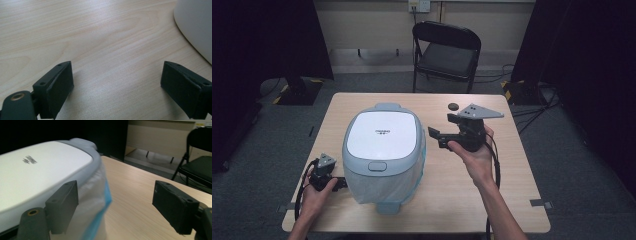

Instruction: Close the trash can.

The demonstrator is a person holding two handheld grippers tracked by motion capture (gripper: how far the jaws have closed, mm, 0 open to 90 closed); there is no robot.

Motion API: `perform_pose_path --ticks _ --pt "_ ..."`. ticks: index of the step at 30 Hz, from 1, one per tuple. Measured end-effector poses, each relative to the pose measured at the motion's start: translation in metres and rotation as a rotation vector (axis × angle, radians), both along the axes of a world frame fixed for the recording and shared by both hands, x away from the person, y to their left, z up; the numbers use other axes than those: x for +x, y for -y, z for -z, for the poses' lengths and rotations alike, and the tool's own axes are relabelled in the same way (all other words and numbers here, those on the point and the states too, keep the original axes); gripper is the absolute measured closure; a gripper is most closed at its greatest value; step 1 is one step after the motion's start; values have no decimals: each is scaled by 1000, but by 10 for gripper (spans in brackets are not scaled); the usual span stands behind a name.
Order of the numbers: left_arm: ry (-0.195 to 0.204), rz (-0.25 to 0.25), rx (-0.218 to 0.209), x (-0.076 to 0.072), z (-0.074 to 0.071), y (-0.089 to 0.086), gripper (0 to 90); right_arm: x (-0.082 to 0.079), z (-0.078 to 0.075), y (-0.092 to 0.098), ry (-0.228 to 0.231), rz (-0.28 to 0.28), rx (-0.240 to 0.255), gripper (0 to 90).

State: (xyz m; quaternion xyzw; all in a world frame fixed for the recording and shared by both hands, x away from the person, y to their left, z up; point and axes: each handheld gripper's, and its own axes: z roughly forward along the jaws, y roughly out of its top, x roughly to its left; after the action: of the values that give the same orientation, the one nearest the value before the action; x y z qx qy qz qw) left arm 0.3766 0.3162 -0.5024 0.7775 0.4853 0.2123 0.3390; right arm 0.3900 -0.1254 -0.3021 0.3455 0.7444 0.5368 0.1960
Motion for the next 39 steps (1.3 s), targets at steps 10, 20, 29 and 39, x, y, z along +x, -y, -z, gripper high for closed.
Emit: perform_pose_path --ticks 10,20,29,39 --pt "-1 -2 -3 0 0 0 105 3 36 43 -79 118 -41 196" --pt "-2 -2 -3 0 0 0 105 1 80 76 -176 217 -61 198" --pt "-1 -1 -1 0 0 0 105 -1 120 101 -257 282 -107 196" --pt "-1 -1 0 0 0 0 105 3 162 125 -384 343 -176 170"
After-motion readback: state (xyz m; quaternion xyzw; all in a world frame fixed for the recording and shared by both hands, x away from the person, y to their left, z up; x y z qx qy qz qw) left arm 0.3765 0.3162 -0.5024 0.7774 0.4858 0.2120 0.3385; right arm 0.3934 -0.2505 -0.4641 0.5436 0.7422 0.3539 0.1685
